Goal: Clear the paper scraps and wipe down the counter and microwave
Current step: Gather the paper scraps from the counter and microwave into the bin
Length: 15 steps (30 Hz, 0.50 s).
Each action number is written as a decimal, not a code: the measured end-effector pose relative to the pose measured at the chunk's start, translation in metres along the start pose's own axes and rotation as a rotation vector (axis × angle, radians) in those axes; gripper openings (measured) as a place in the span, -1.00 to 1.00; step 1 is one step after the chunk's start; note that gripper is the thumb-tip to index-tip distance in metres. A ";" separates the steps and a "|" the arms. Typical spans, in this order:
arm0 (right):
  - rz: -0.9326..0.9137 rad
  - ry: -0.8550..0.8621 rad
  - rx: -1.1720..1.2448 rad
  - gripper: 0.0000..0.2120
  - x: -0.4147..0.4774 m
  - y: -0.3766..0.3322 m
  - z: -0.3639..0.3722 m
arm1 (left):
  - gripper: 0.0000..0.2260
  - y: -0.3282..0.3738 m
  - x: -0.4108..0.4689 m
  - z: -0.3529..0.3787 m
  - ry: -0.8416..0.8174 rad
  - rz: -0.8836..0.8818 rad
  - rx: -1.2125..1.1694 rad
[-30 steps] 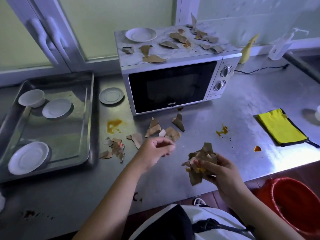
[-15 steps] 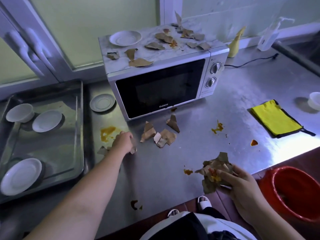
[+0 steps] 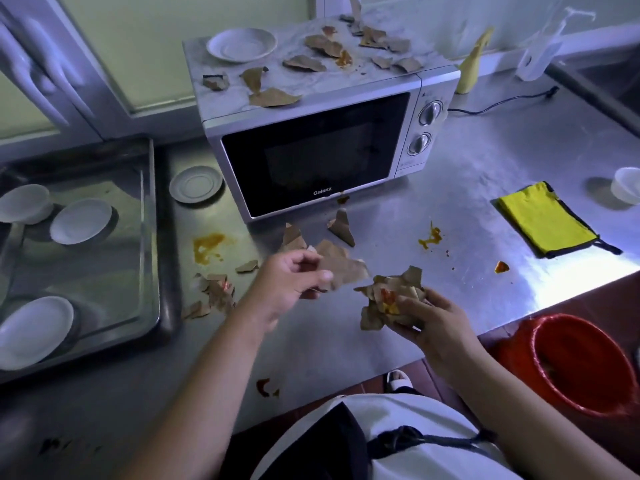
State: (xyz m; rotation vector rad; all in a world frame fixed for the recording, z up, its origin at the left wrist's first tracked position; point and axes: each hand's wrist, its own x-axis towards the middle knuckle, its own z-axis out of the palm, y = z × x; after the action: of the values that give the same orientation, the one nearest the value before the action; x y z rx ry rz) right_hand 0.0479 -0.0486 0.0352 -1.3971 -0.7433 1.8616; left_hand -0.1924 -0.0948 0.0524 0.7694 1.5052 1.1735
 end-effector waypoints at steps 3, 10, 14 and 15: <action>0.033 -0.116 0.042 -0.81 0.003 0.001 0.011 | -0.82 -0.008 -0.018 0.039 0.038 0.013 0.025; 0.058 -0.289 0.065 -0.62 -0.001 0.005 0.004 | -0.79 -0.028 -0.022 0.065 0.121 0.033 0.112; 0.023 -0.117 0.045 -0.71 -0.007 0.007 -0.003 | -0.79 -0.030 -0.021 0.077 0.004 0.035 0.222; 0.016 -0.058 0.033 -0.79 -0.009 0.006 -0.006 | -0.81 -0.031 -0.021 0.079 -0.034 0.044 0.231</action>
State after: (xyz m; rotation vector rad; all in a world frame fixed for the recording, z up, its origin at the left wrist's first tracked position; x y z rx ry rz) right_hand 0.0544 -0.0592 0.0338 -1.3371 -0.7293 1.9251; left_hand -0.1079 -0.1014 0.0311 0.9771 1.6198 1.0245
